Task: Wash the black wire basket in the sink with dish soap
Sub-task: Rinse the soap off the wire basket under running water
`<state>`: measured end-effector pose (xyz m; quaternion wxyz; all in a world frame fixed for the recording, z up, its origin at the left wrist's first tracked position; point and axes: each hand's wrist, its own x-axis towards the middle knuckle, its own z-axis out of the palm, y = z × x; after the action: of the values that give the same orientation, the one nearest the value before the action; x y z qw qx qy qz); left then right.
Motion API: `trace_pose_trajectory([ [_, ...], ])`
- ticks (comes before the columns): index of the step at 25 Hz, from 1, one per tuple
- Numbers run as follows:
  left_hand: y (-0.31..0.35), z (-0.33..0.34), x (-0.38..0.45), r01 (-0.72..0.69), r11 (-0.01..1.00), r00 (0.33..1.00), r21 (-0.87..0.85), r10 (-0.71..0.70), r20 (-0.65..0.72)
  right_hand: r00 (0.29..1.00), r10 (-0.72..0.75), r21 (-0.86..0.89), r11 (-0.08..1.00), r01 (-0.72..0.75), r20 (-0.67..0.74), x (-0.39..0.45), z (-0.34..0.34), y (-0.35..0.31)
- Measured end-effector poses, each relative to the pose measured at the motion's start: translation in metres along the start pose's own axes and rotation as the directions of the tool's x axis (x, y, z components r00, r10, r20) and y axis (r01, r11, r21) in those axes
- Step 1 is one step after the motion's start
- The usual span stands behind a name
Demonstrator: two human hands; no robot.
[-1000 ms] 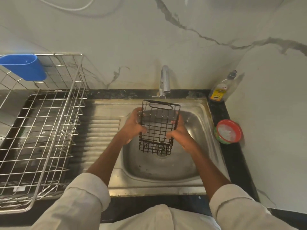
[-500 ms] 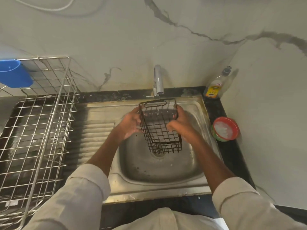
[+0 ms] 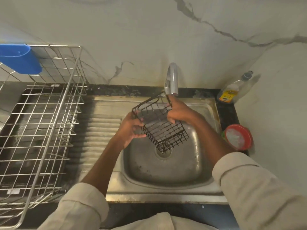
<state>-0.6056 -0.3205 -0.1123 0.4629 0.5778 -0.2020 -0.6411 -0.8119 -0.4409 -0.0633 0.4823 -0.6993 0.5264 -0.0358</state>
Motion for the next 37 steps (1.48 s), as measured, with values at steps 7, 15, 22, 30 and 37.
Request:
trace_pose_trajectory([
  [7, 0.041, 0.04, 0.036, -0.026, 0.996, 0.991, 0.08, 0.016, 0.13, 0.938, 0.17, 0.471, 0.882, -0.009, -0.301, -0.059, 0.001, 0.086],
  [15, 0.044, 0.073, 0.092, 0.137, 0.88, 0.989, -0.455, -0.15, 0.008, 0.874, 0.201, 0.519, 0.852, 0.067, -0.442, -0.074, 0.017, 0.085],
  [22, 0.048, 0.105, 0.07, -0.148, 0.987, 0.988, -0.066, 0.15, 0.028, 0.852, 0.281, 0.543, 0.839, 0.006, -0.442, -0.079, 0.024, 0.096],
  [30, -0.001, 0.045, 0.037, -0.203, 0.969, 0.969, 0.143, 0.22, -0.116, 0.832, 0.5, 0.88, 0.473, -0.031, -0.24, -0.105, 0.025, 0.103],
  [37, -0.061, 0.018, -0.045, 0.003, 1.0, 0.996, 0.016, -0.005, 0.094, 0.863, 0.504, 0.998, -0.03, 0.056, -0.033, -0.133, 0.044, 0.078],
])
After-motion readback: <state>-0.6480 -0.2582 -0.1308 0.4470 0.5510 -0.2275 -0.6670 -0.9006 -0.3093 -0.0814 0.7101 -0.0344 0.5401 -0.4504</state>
